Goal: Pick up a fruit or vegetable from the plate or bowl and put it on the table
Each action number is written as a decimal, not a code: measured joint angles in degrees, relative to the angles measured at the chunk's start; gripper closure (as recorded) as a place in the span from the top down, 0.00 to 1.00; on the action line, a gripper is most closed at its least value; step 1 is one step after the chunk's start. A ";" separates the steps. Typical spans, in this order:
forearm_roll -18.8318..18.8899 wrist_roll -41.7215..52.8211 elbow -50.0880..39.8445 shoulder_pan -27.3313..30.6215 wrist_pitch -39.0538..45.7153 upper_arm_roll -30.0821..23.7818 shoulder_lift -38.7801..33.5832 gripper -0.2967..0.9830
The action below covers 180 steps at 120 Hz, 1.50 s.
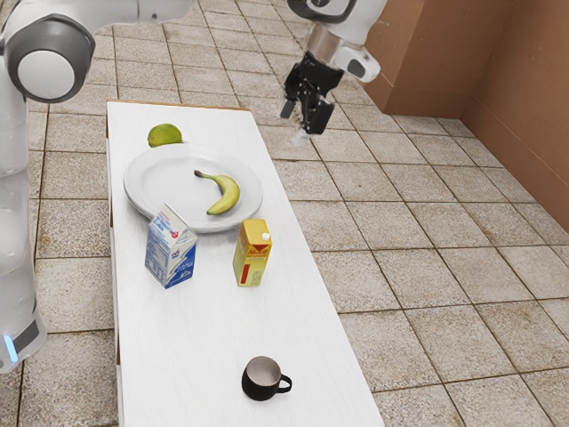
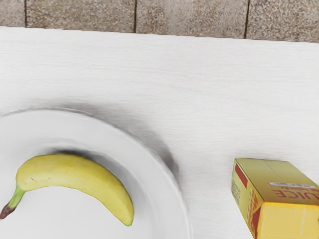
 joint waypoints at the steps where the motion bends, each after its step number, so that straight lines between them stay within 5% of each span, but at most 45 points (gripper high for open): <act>1: 0.01 -0.03 -0.02 0.00 0.57 0.00 0.00 0.77; 40: -1.95 -3.71 1.27 -0.32 11.80 -0.08 0.12 0.77; 70: -4.60 -30.47 3.14 1.20 15.41 1.03 2.94 0.77; 104: -2.15 -53.71 2.91 4.67 17.65 1.06 5.51 0.77; 137: 0.45 -65.23 -26.47 5.93 32.88 9.27 -8.29 0.77; 180: -0.63 -72.52 -44.24 4.80 45.78 11.56 -19.45 0.76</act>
